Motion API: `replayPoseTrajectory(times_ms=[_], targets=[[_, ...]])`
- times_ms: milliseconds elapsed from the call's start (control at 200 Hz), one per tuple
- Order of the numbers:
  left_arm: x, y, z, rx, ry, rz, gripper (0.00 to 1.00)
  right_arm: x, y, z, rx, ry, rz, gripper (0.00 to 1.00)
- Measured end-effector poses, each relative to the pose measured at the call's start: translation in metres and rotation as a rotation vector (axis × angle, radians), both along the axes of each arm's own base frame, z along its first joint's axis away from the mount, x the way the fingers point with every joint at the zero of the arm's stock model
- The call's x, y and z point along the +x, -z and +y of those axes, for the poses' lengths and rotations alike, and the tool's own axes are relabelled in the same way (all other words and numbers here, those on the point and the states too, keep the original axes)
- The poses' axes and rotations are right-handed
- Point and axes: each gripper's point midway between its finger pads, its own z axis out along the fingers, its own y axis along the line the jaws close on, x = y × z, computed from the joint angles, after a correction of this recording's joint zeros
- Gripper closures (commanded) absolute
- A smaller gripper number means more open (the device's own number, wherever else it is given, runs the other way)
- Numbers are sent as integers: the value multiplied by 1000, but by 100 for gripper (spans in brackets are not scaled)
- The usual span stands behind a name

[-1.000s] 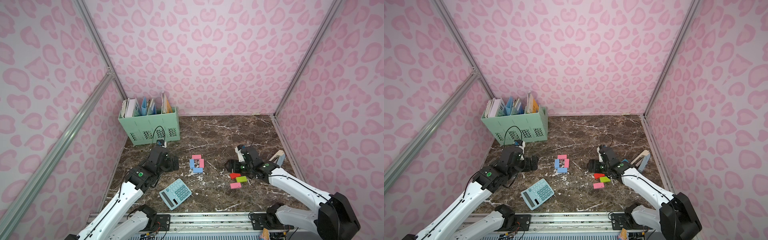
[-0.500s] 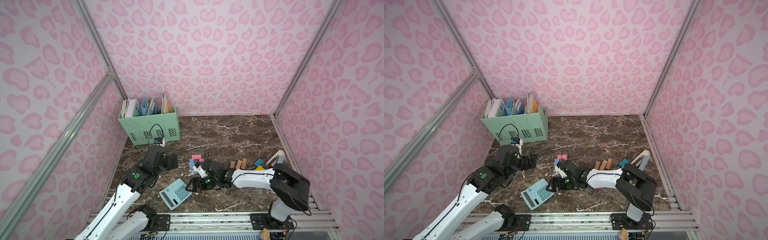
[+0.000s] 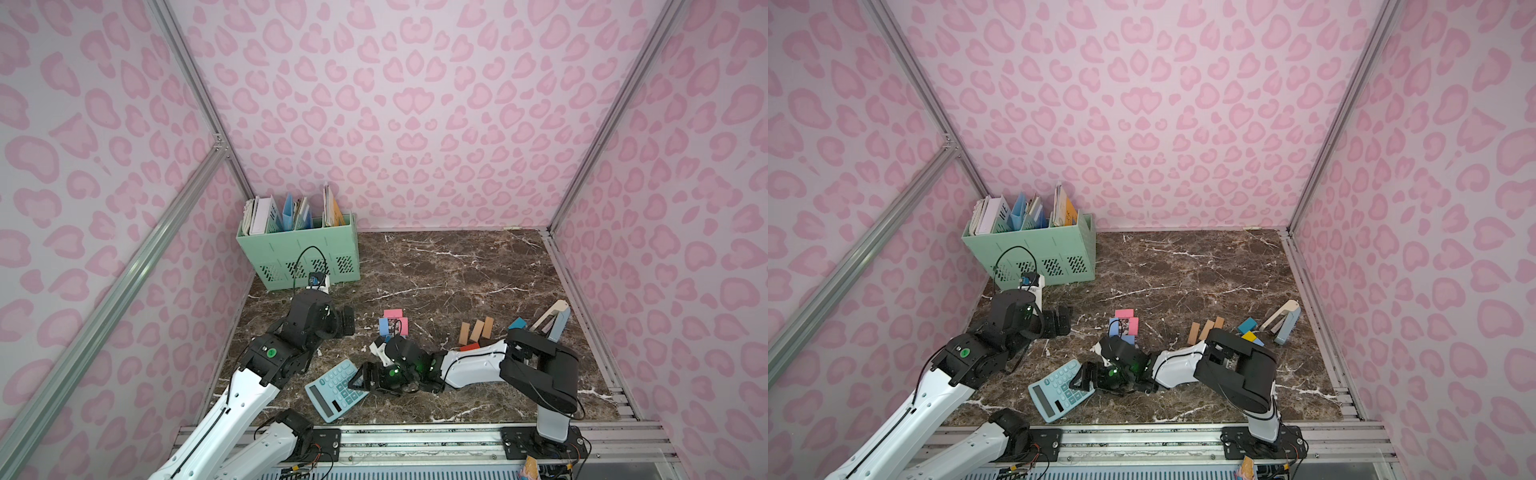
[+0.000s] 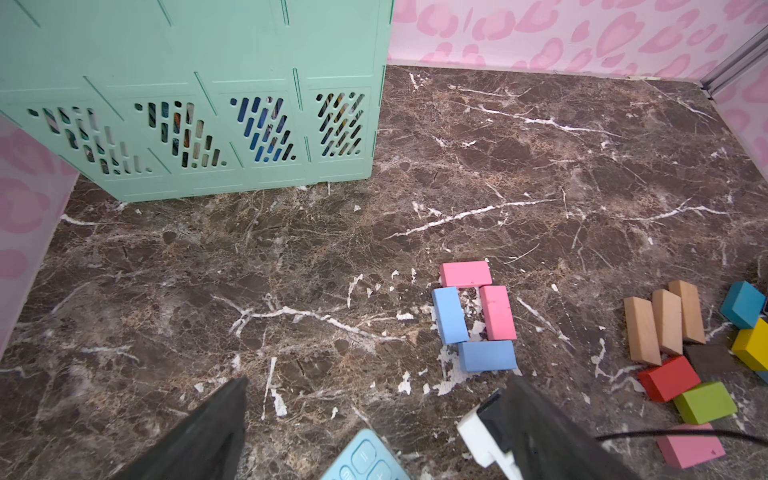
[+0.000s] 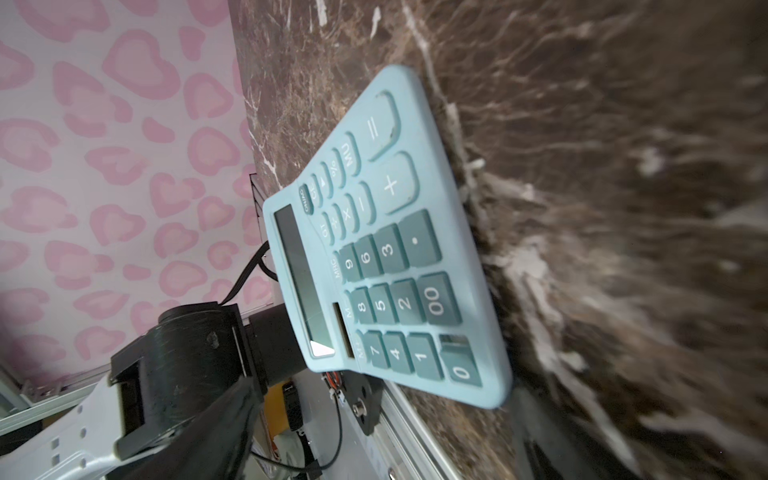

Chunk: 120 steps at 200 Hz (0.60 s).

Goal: Assemble the number 8 with building blocks
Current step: Move the distractor to the center of the board.

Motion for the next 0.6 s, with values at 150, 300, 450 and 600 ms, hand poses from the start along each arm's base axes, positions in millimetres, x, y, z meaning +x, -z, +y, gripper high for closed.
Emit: replayPoseTrajectory(times_ms=[150, 300, 450, 600], targets=[[-1, -4, 2, -2, -2, -19, 1, 3, -3, 32, 85, 24, 62, 6], [-3, -8, 4, -3, -5, -32, 1, 10, -8, 61, 122, 36, 76, 6], [-2, -9, 4, -3, -8, -35, 1, 15, -14, 70, 135, 46, 82, 5], [-3, -16, 5, -12, -10, -52, 1, 29, -37, 60, 120, 78, 23, 3]])
